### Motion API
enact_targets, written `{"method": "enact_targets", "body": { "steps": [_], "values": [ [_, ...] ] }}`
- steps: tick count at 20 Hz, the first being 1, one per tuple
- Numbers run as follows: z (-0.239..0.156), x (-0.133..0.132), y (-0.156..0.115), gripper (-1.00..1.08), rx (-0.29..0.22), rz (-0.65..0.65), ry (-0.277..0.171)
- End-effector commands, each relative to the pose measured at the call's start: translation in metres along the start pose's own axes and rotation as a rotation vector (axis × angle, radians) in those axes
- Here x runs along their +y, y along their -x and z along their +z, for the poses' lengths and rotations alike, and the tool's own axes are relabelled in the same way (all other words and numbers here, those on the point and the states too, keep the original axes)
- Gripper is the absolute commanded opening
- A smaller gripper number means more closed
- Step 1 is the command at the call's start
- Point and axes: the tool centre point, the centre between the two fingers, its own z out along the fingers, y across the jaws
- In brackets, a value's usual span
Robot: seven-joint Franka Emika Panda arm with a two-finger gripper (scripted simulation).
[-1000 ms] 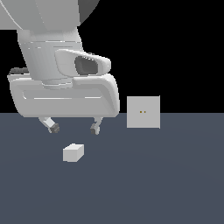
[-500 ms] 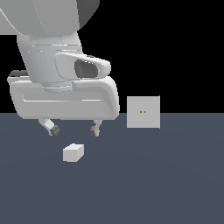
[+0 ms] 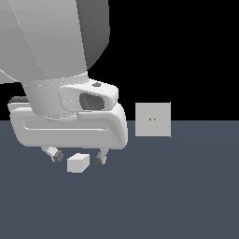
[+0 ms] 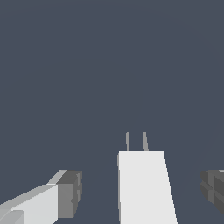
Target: Plug the charger into the wall socket.
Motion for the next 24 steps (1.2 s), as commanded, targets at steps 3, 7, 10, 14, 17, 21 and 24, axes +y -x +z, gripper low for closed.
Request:
{"method": "enact_targets", "body": {
  "steps": [3, 7, 10, 14, 17, 21, 24],
  "values": [
    [0.009, 0.0, 0.004, 1.0, 0.001, 0.0, 0.0],
    [0.01, 0.0, 0.005, -1.0, 0.001, 0.0, 0.0],
    [0.01, 0.0, 0.005, -1.0, 0.001, 0.0, 0.0],
    [0.01, 0.0, 0.005, -1.0, 0.001, 0.0, 0.0],
    [0.009, 0.003, 0.004, -1.0, 0.001, 0.004, 0.003],
    [0.007, 0.008, 0.001, -1.0, 0.001, 0.004, 0.003],
    [0.005, 0.017, -0.003, -1.0, 0.002, 0.004, 0.004]
  ]
}}
